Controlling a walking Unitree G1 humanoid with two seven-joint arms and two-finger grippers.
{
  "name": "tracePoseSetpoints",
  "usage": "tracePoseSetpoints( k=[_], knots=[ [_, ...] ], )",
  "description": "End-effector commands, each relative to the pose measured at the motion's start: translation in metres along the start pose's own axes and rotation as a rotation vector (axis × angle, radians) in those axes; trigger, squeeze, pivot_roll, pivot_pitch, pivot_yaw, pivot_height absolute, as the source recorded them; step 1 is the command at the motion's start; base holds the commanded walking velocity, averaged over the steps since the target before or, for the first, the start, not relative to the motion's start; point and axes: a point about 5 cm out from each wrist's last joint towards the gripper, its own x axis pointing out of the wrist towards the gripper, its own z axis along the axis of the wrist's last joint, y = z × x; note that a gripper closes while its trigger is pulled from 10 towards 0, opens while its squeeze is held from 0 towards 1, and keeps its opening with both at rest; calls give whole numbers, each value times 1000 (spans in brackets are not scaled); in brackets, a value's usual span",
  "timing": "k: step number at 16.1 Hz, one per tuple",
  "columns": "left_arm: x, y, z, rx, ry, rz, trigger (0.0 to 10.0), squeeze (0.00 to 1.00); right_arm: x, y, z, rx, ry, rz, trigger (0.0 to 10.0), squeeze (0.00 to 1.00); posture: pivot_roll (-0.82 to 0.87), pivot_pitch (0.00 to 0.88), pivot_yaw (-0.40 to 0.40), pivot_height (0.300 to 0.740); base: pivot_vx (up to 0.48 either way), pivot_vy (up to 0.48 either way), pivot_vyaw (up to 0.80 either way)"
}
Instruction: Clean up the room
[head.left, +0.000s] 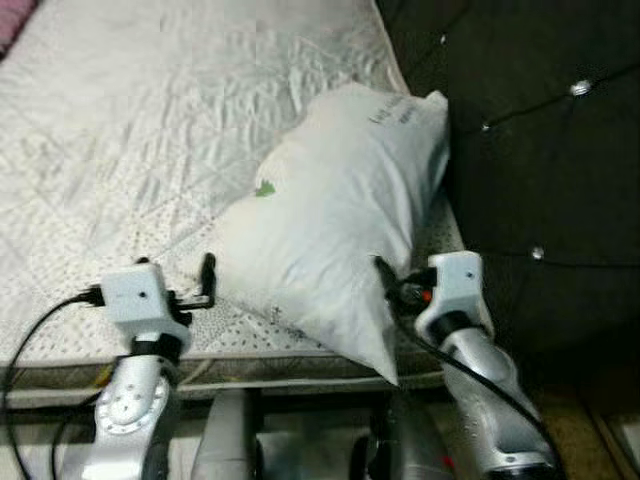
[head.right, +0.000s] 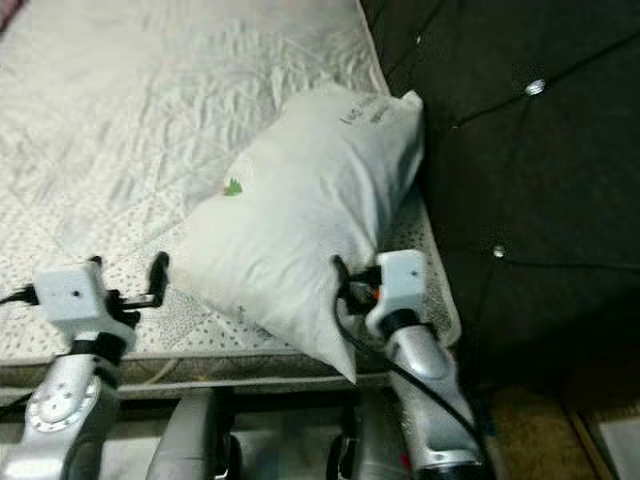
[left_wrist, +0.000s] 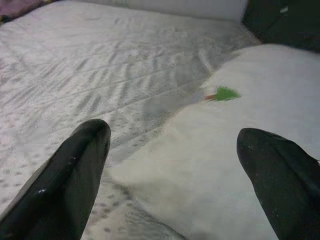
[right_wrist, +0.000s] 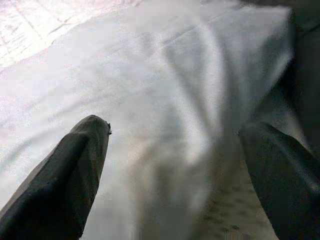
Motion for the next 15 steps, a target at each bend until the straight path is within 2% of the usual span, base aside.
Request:
tracePoseSetpoints(
  k=[1,4,11,13,15],
  knots=[
    [-2,2,-2,8,17,11,10000,0,-3,-2,-5,5,12,-17,10000,0,68,244,-50,603,0,0,756],
    [-1,3,-3,11,17,13,10000,0,-2,-2,-5,5,15,-18,10000,0,67,243,-50,603,0,0,712],
    [1,3,-2,15,16,20,10000,0,2,-1,-10,22,56,-8,10000,0,68,247,-56,603,0,0,0],
    [0,3,-2,14,16,23,10000,0,0,-1,-11,46,62,4,10000,0,67,248,-57,582,0,0,0],
    [0,2,-1,13,16,25,10000,0,-3,-2,-12,16,86,10,10000,0,67,249,-57,573,0,0,0]
  ],
)
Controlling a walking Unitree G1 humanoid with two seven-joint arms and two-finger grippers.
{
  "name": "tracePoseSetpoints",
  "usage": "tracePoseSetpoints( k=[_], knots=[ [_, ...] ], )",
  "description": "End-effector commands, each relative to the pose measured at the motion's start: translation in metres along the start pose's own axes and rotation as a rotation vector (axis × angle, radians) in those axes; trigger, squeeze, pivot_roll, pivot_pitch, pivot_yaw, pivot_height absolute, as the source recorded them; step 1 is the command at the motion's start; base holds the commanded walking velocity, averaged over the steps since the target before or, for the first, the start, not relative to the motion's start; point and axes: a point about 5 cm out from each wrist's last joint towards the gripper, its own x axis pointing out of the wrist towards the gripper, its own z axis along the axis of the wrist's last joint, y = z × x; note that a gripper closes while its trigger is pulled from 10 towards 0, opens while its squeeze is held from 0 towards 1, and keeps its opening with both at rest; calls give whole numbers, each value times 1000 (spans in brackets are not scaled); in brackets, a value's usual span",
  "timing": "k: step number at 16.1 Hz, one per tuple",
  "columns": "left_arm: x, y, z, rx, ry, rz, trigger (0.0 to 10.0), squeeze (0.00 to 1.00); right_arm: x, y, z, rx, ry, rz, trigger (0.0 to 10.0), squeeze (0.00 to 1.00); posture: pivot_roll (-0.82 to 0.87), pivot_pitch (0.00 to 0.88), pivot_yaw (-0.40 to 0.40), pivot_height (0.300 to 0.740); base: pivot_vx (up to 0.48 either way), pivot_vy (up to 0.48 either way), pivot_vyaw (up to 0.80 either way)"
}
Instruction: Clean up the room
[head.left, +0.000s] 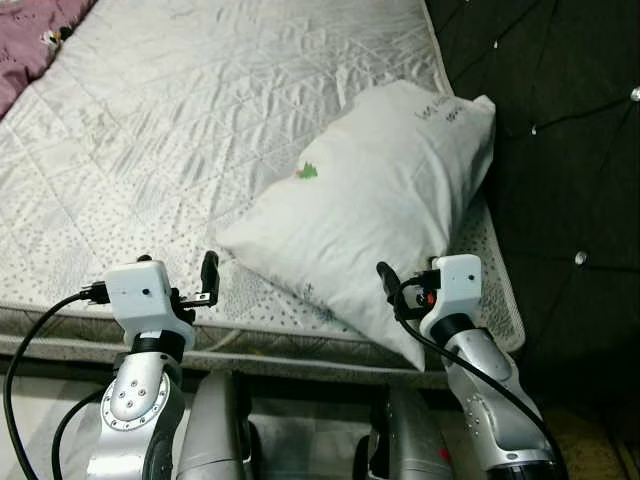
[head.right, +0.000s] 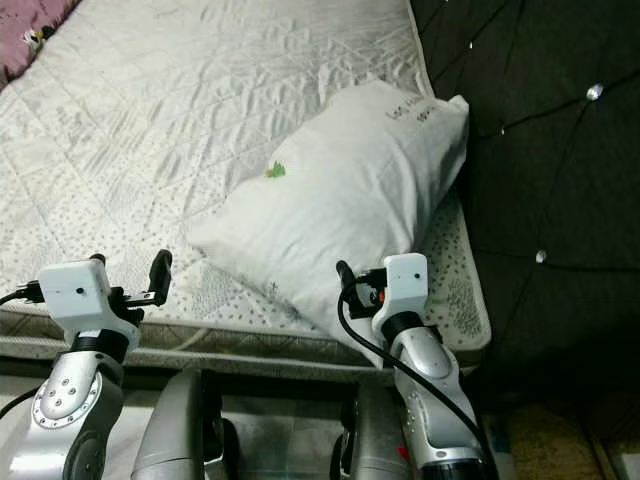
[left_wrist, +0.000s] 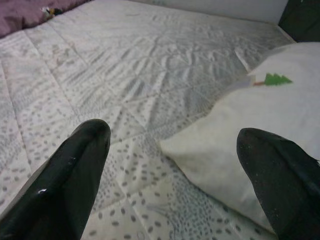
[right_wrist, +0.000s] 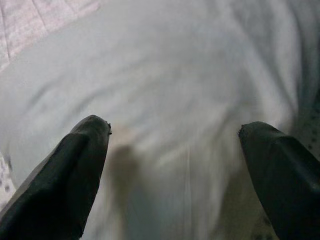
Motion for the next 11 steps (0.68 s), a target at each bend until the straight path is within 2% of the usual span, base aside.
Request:
tracePoseSetpoints(
  k=[1,3,4,6,9,11],
  knots=[
    [-2,0,0,-6,11,-2,10000,0,-5,-1,-2,-2,25,10,10000,0,67,249,-54,573,0,0,0],
    [-11,-4,-1,-56,51,-69,10000,0,-19,-11,-8,13,94,39,10000,0,68,253,-47,573,0,0,0],
    [-20,-4,-3,-31,64,-111,10000,0,-30,-21,-10,24,124,51,10000,0,69,257,-45,573,0,0,0],
    [-22,-1,-4,-30,73,-109,10000,0,-37,-29,-10,35,153,50,10000,0,71,257,-38,573,0,0,0],
    [-19,-3,-2,-31,80,-149,10000,0,-37,-19,-8,65,192,106,10000,0,71,249,-28,573,0,0,0],
    [-19,-5,-1,-38,82,-173,10000,0,-33,-7,-7,126,195,123,10000,0,79,248,-26,573,0,0,0]
  ],
)
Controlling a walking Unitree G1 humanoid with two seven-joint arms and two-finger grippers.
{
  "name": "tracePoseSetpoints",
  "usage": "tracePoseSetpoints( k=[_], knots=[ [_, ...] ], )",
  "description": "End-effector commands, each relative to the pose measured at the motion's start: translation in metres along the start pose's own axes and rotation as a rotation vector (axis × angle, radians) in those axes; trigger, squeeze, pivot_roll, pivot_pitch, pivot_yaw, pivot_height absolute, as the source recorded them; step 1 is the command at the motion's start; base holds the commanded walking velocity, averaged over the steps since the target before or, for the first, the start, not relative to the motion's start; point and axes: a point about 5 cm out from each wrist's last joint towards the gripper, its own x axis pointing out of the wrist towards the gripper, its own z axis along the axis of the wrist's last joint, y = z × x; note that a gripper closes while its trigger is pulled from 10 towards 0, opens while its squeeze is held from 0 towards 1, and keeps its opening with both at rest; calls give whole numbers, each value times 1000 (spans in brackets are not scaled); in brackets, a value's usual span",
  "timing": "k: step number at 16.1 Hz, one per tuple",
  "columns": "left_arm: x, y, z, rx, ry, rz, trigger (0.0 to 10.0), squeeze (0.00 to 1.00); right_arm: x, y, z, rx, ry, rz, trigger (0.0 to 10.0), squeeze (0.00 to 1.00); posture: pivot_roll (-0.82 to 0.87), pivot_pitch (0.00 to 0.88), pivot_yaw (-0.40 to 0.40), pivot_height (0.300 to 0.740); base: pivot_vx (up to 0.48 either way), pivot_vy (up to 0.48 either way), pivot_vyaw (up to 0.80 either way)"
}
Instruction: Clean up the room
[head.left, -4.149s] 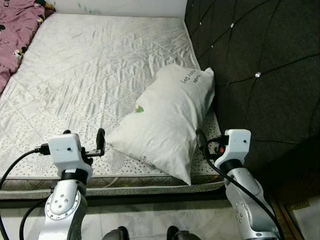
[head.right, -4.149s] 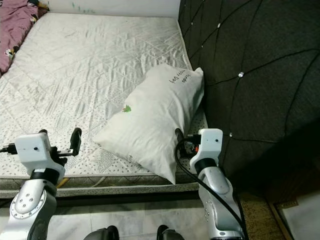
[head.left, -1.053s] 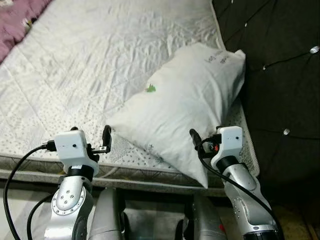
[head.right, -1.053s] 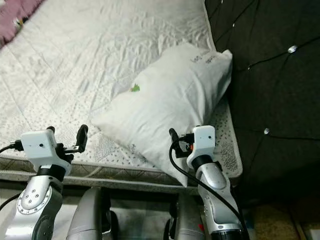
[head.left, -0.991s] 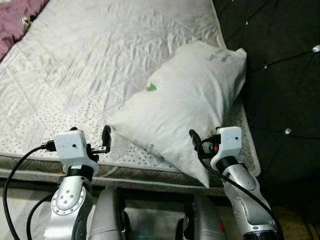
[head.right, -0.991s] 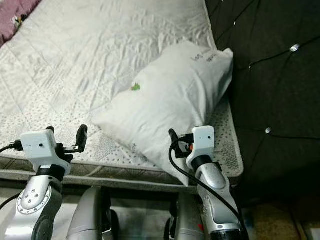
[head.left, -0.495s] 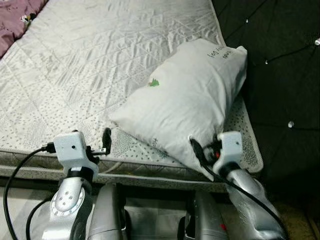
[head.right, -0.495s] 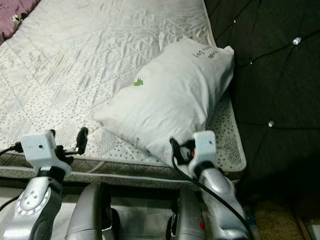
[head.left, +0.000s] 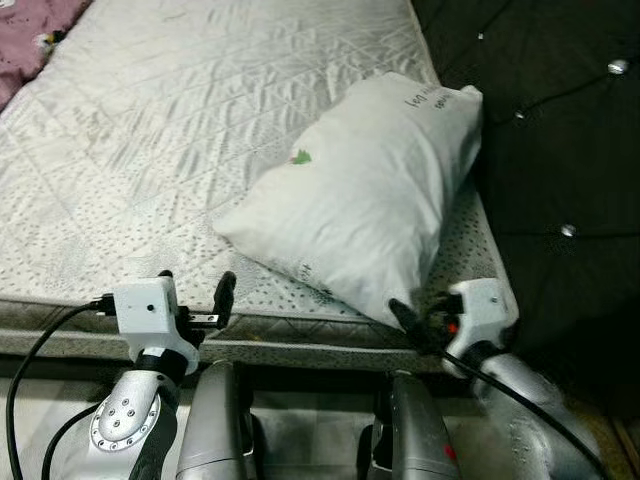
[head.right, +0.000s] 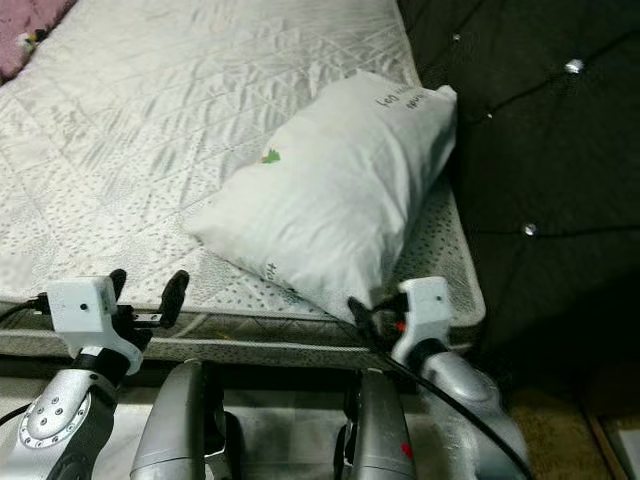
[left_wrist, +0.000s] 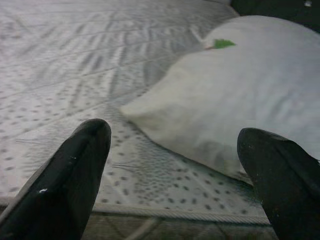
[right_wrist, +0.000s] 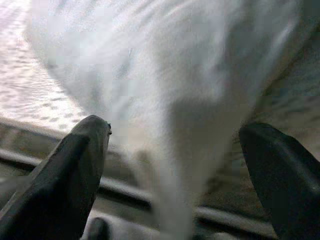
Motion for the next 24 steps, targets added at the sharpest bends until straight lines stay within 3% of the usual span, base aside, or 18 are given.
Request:
tracePoseSetpoints(
  k=[1,4,7,13,14,15,16,24],
  knots=[
    [-3,-4,3,-12,-1,-40,10000,0,2,9,0,23,11,32,10000,0,87,246,-27,573,0,0,0],
    [-11,-2,2,-10,11,-46,10000,0,10,28,-5,39,51,65,10000,0,103,246,-28,573,0,0,0],
    [-12,-1,2,-8,17,-39,10000,0,29,40,3,62,26,36,10000,0,122,247,-27,573,0,0,0],
    [-23,-2,-2,-11,42,-33,10000,0,46,44,14,75,-24,-58,10000,0,140,246,-25,573,0,0,0],
    [-23,-3,-3,-13,46,-34,10000,0,49,43,14,95,-33,-88,8235,0,141,246,-26,573,0,0,0],
    [-23,-4,-4,-13,48,-34,10000,0,51,44,15,112,-44,-97,1176,0,141,246,-26,573,0,0,0],
    [-22,-4,-5,-12,48,-34,10000,0,56,47,16,151,-61,-109,0,0,141,236,-25,573,0,0,0],
    [-11,0,-3,33,23,-15,10000,0,75,42,25,200,-103,-159,0,0,149,191,-21,573,0,0,0]
  ],
)
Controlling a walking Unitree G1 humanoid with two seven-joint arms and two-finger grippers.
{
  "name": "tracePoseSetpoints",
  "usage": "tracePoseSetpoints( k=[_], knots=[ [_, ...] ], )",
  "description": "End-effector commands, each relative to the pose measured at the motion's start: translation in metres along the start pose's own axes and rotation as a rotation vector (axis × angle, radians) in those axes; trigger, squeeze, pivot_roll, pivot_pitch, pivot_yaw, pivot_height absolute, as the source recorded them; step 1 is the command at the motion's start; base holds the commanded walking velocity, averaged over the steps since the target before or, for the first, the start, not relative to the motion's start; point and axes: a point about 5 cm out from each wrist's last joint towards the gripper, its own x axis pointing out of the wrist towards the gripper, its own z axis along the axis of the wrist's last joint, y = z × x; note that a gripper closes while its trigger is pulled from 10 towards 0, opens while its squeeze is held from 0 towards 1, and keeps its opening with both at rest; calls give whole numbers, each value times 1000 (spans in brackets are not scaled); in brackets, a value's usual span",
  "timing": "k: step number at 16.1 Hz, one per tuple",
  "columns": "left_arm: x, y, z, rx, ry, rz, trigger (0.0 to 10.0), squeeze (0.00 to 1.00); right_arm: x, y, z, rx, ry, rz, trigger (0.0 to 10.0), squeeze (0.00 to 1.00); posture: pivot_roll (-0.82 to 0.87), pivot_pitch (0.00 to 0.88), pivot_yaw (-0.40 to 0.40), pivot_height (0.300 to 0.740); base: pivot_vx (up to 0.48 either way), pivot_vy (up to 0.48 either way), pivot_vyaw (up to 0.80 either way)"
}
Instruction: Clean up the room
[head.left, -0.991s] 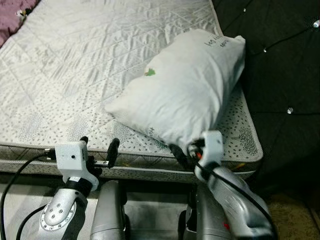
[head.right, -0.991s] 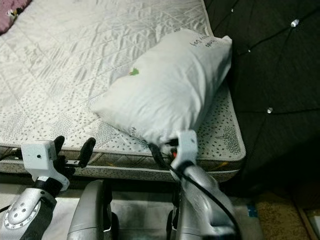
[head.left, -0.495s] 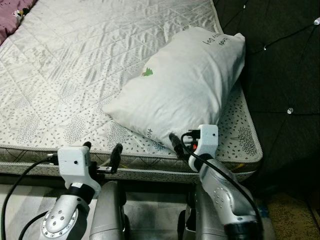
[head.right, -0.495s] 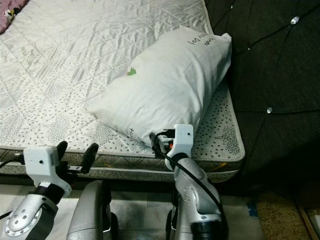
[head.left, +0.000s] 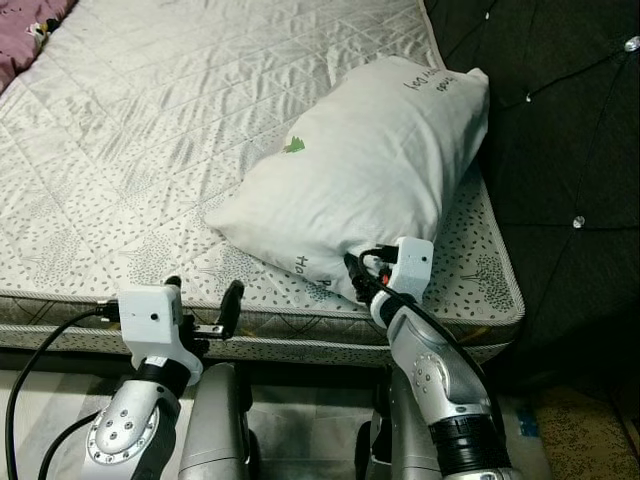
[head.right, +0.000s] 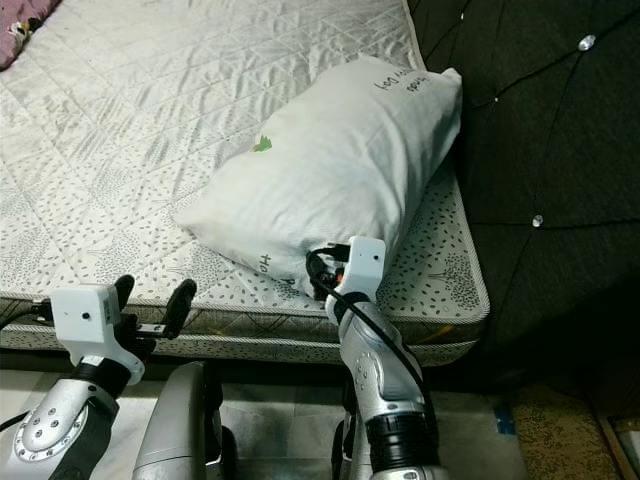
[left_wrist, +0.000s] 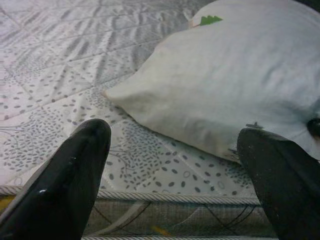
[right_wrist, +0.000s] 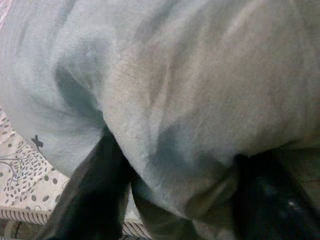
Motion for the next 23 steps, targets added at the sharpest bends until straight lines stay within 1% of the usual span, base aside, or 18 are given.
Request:
tracePoseSetpoints(
  k=[1,4,7,9,10,11,12,14,15,16,18,20,21,22,23],
  knots=[
    [0,3,-2,16,4,17,10000,0,2,-3,8,10,-38,-16,0,0,145,186,-22,573,0,0,0],
    [4,7,0,29,-10,32,10000,0,4,-6,10,7,-47,-17,0,0,139,184,-23,573,0,0,0],
    [5,6,-1,33,-14,33,10000,0,4,-8,11,-16,-52,0,0,0,133,174,-29,573,0,0,0],
    [7,4,-1,33,-17,33,10000,0,6,-20,16,-54,-58,-15,0,0,133,170,-32,573,0,0,0],
    [7,4,-1,32,-20,32,10000,0,8,-28,23,-61,-74,-30,0,0,133,170,-32,573,0,0,0],
    [8,4,-2,30,-24,28,10000,0,15,-45,42,-69,-118,-73,0,0,130,165,-34,573,0,0,0],
    [8,4,-2,31,-25,27,10000,0,18,-52,53,-78,-141,-90,0,0,130,165,-34,573,0,0,0],
    [10,5,-3,35,-28,29,10000,0,23,-70,84,-107,-207,-148,0,0,126,154,-37,573,0,0,0],
    [11,5,-2,39,-30,31,10000,0,24,-80,98,-127,-236,-177,0,0,129,151,-39,573,0,0,0],
    [12,6,-2,45,-30,33,10000,0,22,-97,124,-160,-289,-237,0,0,131,150,-38,573,0,0,0],
    [12,7,-4,54,-24,38,10000,0,17,-114,150,-168,-343,-302,0,0,131,148,-36,573,0,0,0],
    [12,7,-6,64,-16,42,10000,0,9,-130,174,-195,-390,-358,0,0,133,145,-35,573,0,0,0],
    [13,7,-7,67,-13,42,10000,0,6,-136,181,-201,-406,-377,0,0,132,145,-35,573,0,0,0],
    [13,6,-7,66,-13,38,10000,0,4,-139,186,-204,-424,-383,0,0,130,143,-35,573,0,0,0],
    [14,5,-7,65,-13,34,10000,0,3,-138,189,-213,-440,-374,0,0,125,143,-34,573,0,0,0]
  ],
)
